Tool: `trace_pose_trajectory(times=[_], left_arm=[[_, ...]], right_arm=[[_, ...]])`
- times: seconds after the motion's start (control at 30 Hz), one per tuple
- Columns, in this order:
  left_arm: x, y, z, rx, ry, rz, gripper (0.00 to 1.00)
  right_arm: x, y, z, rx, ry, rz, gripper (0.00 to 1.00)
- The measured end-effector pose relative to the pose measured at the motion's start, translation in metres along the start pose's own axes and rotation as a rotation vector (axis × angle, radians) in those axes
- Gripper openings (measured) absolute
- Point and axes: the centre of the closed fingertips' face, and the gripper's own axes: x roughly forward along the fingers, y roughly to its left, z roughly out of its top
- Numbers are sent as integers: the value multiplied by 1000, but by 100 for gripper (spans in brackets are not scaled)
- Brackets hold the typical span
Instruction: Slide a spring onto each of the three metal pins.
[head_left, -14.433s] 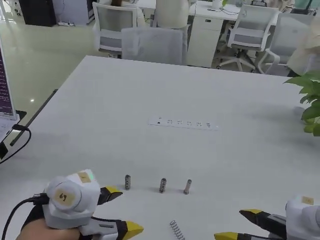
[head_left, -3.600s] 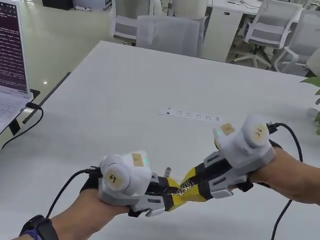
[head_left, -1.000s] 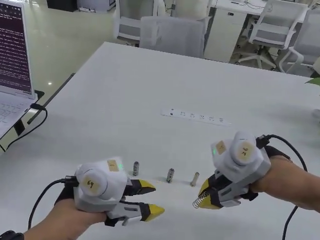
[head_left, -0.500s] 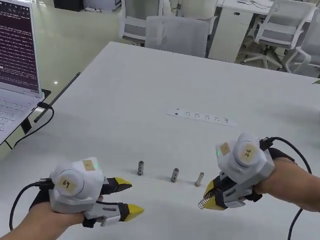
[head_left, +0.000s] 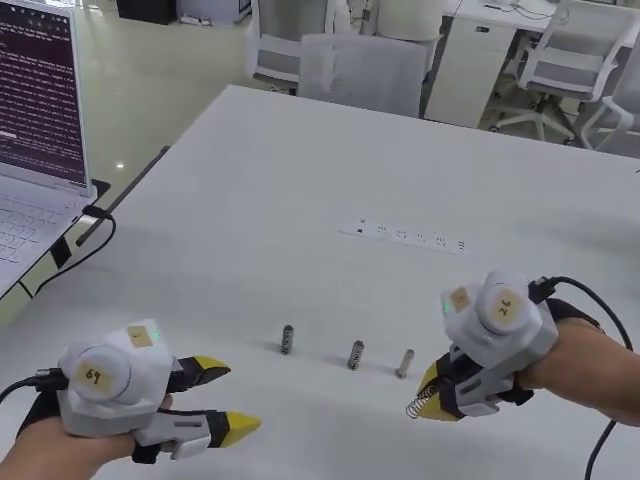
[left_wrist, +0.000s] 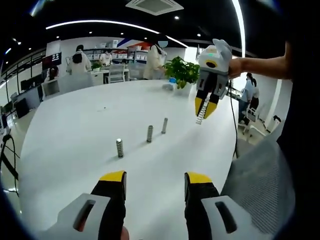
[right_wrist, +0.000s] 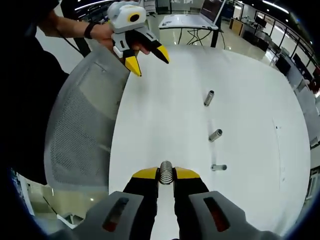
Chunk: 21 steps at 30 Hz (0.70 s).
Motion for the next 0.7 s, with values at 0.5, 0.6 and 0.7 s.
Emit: trace_pose_trajectory(times=[0.5,0.6,0.7], left_arm=[[-11,6,-7,-33,0,30,43],[-14,8,-9,-40,0,38,43],[-16,8,-10,-44,1,40,43]], right_arm=[[4,-21,-10,9,7,-3,8],[4,-29,-11,15,8,-9,8],[5,-38,-14,23,14,-17,8]])
